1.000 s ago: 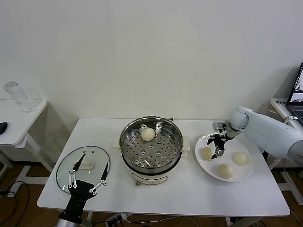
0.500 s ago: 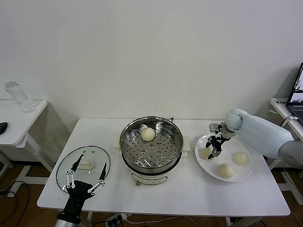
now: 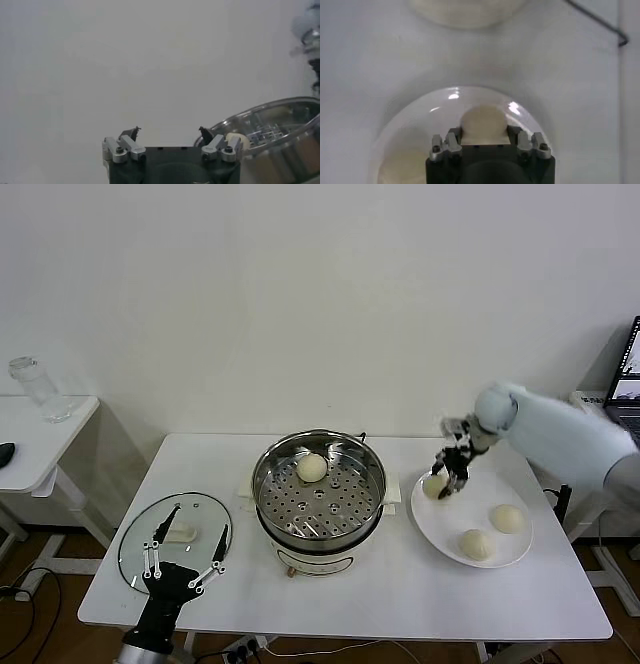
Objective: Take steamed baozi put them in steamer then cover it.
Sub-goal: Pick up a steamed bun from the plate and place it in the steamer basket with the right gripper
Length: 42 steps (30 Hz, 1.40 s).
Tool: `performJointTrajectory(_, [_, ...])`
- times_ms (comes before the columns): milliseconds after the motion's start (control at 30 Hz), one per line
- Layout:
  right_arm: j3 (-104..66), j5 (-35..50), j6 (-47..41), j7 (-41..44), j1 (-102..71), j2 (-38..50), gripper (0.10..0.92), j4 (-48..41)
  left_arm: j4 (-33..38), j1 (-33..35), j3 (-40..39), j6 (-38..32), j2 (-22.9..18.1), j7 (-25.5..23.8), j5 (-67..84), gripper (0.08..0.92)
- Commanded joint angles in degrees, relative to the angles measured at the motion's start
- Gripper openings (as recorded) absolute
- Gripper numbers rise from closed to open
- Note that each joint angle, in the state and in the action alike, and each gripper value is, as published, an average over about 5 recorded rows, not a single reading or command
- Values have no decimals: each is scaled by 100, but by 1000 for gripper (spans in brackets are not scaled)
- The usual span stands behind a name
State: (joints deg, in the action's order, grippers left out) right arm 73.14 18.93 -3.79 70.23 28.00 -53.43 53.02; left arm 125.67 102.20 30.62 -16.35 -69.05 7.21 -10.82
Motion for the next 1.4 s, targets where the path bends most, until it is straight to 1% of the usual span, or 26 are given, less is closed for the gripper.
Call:
performJointTrajectory(33, [789,582,-82,626,1702,-296,639,561,0,-55,-75,0,18,1,6,823])
performJointTrajectory(200, [1112,1380,-500,577,2139,-773,641,1108,-32,-129,-120,-4,62,11,35,823])
performJointTrajectory(367, [1325,2121,-930,130,2169,-1411,638,1495,-125,-225,-115,43,68,13,123,823])
performJointTrajectory(500, [1435,2424,-1135,-236,2038,-2009,636,1546,-105,-257,-163,67,65,12,120,823])
performJointTrajectory(667, [1541,2523,-1271,-513,1844,-2679,636,1377,-88,-289,-188,75,34,15,118,823])
performJointTrajectory(867, [1688,2442,-1403,-771,1603,-3235,630,1140,-108,-306,-216,54,-8,35,112,823])
performJointTrajectory(1400, [1787,2154,-1512,-1063,1069,-3609,628,872,-96,-314,-105,68,5,113,131,823])
